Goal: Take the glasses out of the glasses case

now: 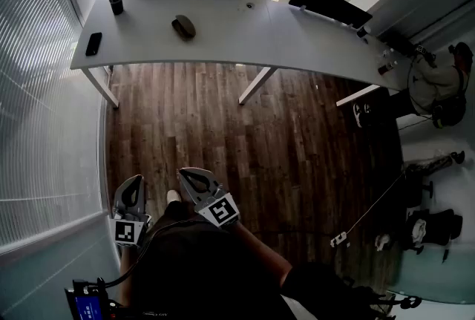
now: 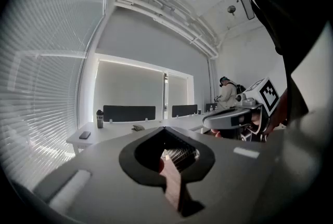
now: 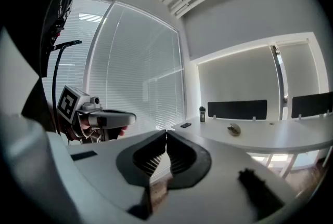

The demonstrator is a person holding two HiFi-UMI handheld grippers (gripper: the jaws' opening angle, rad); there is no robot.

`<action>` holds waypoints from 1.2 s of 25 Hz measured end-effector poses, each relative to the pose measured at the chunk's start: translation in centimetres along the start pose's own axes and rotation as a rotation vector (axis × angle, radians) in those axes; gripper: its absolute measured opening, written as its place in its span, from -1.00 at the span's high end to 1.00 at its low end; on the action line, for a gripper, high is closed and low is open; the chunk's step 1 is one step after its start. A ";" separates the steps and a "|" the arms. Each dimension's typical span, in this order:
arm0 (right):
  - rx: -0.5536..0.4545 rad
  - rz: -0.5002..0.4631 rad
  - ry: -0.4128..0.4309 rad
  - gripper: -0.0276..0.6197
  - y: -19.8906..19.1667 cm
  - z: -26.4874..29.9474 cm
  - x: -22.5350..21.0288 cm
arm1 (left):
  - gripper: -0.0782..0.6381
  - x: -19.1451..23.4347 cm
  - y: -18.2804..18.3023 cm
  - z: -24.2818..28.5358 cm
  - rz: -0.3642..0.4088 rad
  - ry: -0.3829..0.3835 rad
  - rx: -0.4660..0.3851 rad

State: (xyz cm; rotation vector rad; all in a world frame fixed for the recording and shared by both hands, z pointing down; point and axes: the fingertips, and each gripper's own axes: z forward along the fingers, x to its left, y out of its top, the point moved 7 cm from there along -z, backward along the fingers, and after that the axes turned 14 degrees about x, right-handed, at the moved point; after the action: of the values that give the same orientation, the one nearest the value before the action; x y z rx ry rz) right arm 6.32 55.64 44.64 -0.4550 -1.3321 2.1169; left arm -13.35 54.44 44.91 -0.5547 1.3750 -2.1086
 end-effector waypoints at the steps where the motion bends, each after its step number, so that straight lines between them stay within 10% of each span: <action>1: -0.012 0.018 0.005 0.89 0.1 -0.1 0.0 | 0.76 -0.1 0.2 -0.3 0.007 0.006 -0.005; 30: 0.038 0.018 -0.037 0.89 2.8 4.7 1.4 | 0.76 5.2 -1.8 -2.3 -0.064 -0.002 -0.044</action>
State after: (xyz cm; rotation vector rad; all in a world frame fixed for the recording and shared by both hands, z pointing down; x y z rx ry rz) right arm 1.71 52.34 44.23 -0.4156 -1.3098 2.1713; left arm -19.10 53.21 45.93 -0.6260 1.4227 -2.1327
